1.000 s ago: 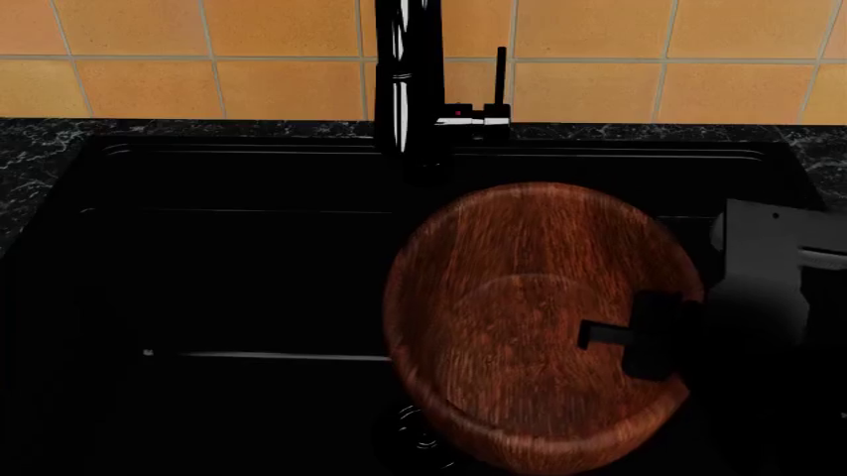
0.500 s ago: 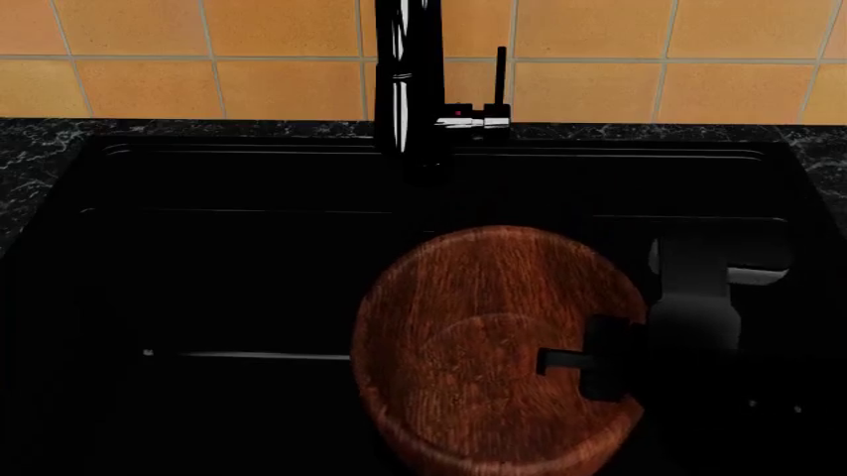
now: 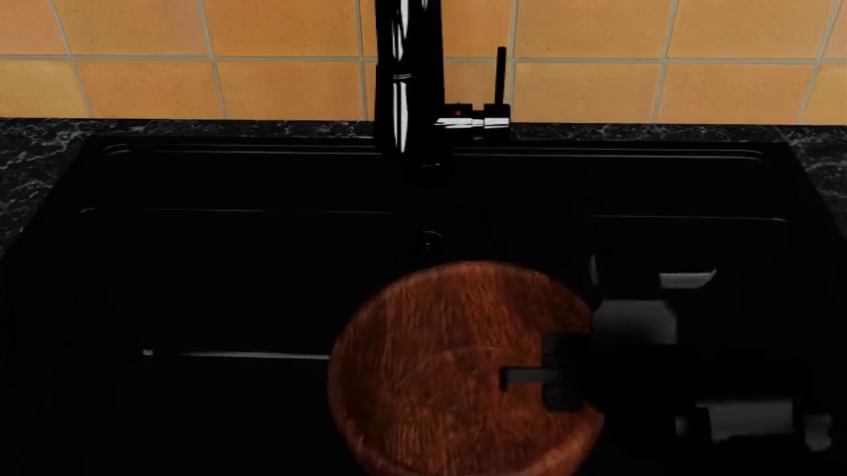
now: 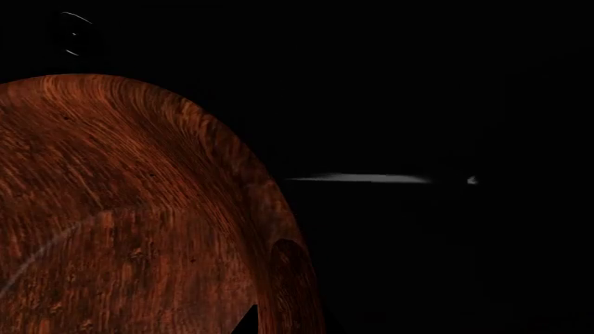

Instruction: Move the fresh-baked cupcake off the tray onto the counter, and place the bowl used for mixing into the sink.

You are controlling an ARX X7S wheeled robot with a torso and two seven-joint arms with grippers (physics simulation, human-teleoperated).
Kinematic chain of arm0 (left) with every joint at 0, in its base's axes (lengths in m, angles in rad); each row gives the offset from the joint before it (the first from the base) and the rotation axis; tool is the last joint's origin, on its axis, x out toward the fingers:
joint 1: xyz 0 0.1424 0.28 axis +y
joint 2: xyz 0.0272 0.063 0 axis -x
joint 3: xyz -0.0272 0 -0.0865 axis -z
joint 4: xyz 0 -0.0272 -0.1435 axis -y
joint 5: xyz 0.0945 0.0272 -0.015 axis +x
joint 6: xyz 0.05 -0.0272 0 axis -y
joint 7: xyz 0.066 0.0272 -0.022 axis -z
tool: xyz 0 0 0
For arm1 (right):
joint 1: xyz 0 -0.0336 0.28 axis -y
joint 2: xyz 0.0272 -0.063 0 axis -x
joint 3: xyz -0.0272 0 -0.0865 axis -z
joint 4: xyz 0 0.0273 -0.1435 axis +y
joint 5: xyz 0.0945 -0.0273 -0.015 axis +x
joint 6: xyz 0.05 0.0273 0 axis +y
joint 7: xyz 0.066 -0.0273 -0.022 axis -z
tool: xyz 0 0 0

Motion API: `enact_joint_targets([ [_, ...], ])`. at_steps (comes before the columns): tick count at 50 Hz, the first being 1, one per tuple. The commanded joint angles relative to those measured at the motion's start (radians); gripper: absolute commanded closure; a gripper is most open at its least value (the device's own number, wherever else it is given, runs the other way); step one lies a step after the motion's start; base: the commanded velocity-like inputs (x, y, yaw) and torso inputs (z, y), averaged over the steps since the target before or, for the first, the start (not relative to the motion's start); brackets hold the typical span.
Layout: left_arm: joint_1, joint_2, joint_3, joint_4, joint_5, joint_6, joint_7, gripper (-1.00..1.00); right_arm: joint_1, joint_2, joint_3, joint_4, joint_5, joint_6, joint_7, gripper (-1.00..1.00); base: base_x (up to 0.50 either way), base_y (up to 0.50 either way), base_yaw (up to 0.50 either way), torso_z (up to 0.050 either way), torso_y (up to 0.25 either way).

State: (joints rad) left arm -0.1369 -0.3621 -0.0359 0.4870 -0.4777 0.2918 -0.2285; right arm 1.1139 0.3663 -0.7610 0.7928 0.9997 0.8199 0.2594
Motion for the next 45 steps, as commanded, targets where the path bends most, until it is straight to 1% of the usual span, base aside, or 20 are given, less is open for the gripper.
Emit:
enact_joint_targets([
  [1,0.003,-0.003,0.001,0.003,-0.003,0.003,-0.002,-1.0,0.046,-0.076,-0.052,0.151,-0.076,-0.039,-0.085,1.0,0.0,0.0,0.0,0.0,0.0],
  [6,0.003,-0.004,0.001,0.002,-0.004,0.005,-0.001,-1.0,0.058,-0.107,-0.074,0.218,-0.102,-0.055,-0.107,1.0,0.0,0.0,0.0,0.0,0.002],
  [7,0.005,-0.002,0.0,0.004,-0.009,0.012,0.001,-1.0,0.065,-0.159,-0.124,0.305,-0.149,-0.063,-0.137,1.0,0.0,0.0,0.0,0.0,0.0],
  [8,0.006,-0.003,0.0,0.004,-0.012,0.014,0.002,-1.0,0.073,-0.179,-0.132,0.355,-0.161,-0.081,-0.157,1.0,0.0,0.0,0.0,0.0,0.0],
  [16,0.008,-0.004,0.001,0.004,-0.008,0.017,0.001,-1.0,0.088,-0.245,-0.162,0.503,-0.207,-0.137,-0.227,1.0,0.0,0.0,0.0,0.0,0.0],
  [25,0.009,-0.003,0.001,0.002,-0.009,0.022,0.0,-1.0,0.068,-0.262,-0.131,0.514,-0.269,-0.129,-0.236,1.0,0.0,0.0,0.0,0.0,0.0],
  [42,0.01,-0.006,0.003,0.001,-0.009,0.025,-0.003,-1.0,0.05,-0.28,0.011,0.514,-0.446,-0.095,-0.266,1.0,0.0,0.0,0.0,0.0,0.0],
  [43,0.009,-0.006,0.003,0.001,-0.012,0.025,-0.003,-1.0,0.051,-0.282,0.019,0.514,-0.454,-0.089,-0.27,-1.0,0.0,0.0,0.0,0.0,0.0],
  [45,0.008,-0.007,0.004,0.001,-0.01,0.024,-0.004,-1.0,0.051,-0.284,0.033,0.514,-0.476,-0.081,-0.264,-1.0,0.0,0.0,0.0,0.0,0.0],
])
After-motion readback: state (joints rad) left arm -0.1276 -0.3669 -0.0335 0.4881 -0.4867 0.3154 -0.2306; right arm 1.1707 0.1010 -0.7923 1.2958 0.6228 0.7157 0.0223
